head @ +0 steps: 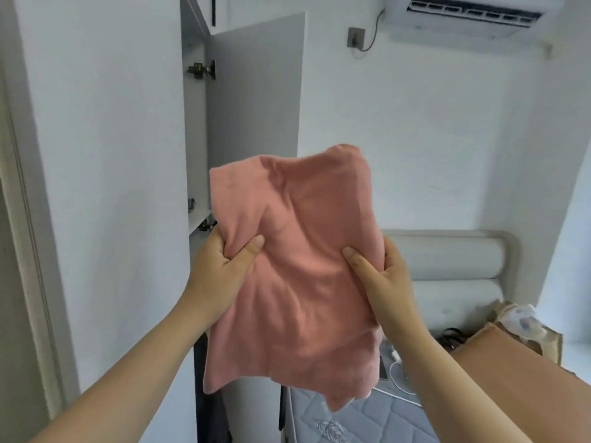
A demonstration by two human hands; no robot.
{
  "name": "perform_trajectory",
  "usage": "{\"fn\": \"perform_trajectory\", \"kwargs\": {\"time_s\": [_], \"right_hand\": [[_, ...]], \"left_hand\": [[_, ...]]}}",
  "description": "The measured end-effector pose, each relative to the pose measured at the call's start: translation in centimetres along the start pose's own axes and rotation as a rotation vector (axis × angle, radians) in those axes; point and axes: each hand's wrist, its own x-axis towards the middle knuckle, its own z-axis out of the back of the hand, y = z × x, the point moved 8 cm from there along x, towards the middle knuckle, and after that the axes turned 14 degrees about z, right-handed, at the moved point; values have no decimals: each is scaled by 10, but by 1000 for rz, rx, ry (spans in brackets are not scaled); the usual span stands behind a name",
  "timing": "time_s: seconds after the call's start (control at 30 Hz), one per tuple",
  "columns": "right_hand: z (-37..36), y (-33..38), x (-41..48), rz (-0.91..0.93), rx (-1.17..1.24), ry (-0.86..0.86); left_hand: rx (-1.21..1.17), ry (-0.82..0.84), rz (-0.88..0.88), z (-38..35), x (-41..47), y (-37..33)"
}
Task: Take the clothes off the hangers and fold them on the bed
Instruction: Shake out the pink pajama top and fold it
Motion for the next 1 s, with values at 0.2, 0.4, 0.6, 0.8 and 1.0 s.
{"fn": "perform_trajectory", "kwargs": {"time_s": [0.2,0.4,0.6,0.8,1.0], "right_hand": [[-48,-48,35,-9,67,31],[-96,-91,79,34,31,27],[-121,-138,119,26,12,-10],[-157,-191,159,7,39,-5],[-216,-247,203,38,120,44]], "left_hand": [[24,-84,41,13,50,35],[-90,-177,28,7,105,69],[-76,-165,53,-4,169,101],[7,-243,70,-4,220,139],[120,-370,90,8,269,172]]}}
